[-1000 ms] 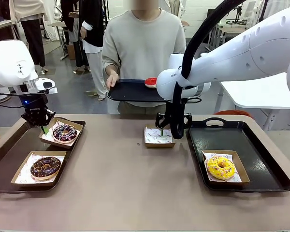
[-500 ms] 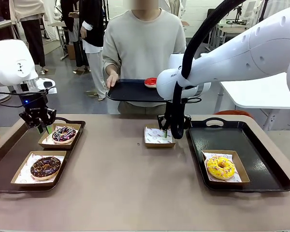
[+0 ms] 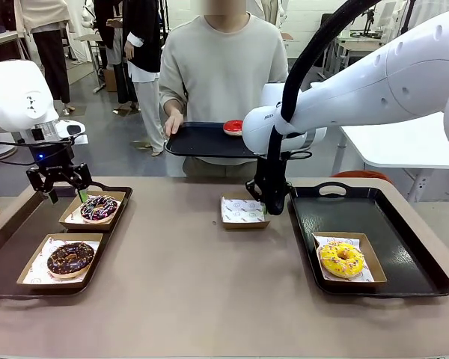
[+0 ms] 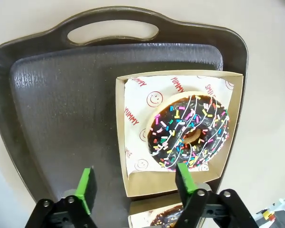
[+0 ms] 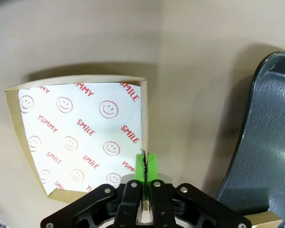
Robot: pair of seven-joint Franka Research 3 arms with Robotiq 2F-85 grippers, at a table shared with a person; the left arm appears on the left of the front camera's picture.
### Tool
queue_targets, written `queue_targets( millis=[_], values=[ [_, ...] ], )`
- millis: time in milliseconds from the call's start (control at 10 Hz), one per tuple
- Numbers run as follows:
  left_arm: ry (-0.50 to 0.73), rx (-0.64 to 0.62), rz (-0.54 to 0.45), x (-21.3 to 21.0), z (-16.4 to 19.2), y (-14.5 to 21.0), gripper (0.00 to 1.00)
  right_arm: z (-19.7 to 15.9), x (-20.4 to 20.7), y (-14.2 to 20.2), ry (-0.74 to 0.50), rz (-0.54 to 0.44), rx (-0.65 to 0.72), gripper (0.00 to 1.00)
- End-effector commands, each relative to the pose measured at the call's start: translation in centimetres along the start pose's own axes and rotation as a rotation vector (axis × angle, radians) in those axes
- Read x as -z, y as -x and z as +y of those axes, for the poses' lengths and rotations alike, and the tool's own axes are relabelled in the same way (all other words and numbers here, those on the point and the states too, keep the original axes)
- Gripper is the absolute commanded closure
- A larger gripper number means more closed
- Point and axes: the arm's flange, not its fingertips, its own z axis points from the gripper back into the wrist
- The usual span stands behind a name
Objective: Individually package the donuts and arrange them on the tray.
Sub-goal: Place the picked Paper togo box on the Handle tray while simultaneously picking up another Paper togo box from the table with the other hand.
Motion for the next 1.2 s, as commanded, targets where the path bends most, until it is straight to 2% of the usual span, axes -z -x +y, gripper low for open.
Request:
queue_targets(
  millis=[0, 100, 200, 300, 400, 600, 800, 1000, 1100],
  values=[
    [0.029, -0.012, 0.002, -0.9, 0.0, 0.2, 0.0, 0.1, 0.0, -0.7, -0.013, -0.018, -0.02, 1.0],
    [0.053, -0.005, -0.001, -1.3, 0.2, 0.5, 0.04, 0.2, -0.4, -0.4, -0.016, -0.026, -0.026, 1.0],
    [0.128, 0.037, 0.007, -2.2, 0.6, 1.3, 0.0, 0.3, -1.3, 0.2, -0.021, -0.04, -0.037, 1.0],
    [0.32, 0.145, 0.008, -4.1, 1.6, 3.1, 0.0, 0.4, -3.2, 1.3, -0.05, -0.05, -0.055, 1.0],
    [0.48, 0.185, -0.018, -5.7, 3.6, 4.7, 0.0, 0.4, -5.3, 2.1, -0.051, -0.035, -0.072, 1.0],
    [0.711, 0.175, -0.09, -8.2, 9.1, 7.6, 0.0, 0.0, -9.2, 2.9, -0.04, -0.034, -0.069, 1.0],
    [0.993, 0.187, -0.14, -8.7, 15.4, 10.0, 0.0, -0.2, -12.9, 3.3, -0.041, -0.017, -0.071, 1.0],
    [1.126, 0.177, -0.172, -7.4, 19.3, 11.8, 0.0, -0.3, -14.6, 3.0, -0.052, 0.04, -0.092, 1.0],
    [1.188, 0.112, -0.209, -6.5, 21.5, 12.6, 0.0, -0.2, -15.1, 2.8, -0.068, 0.058, -0.111, 1.0]
  ],
)
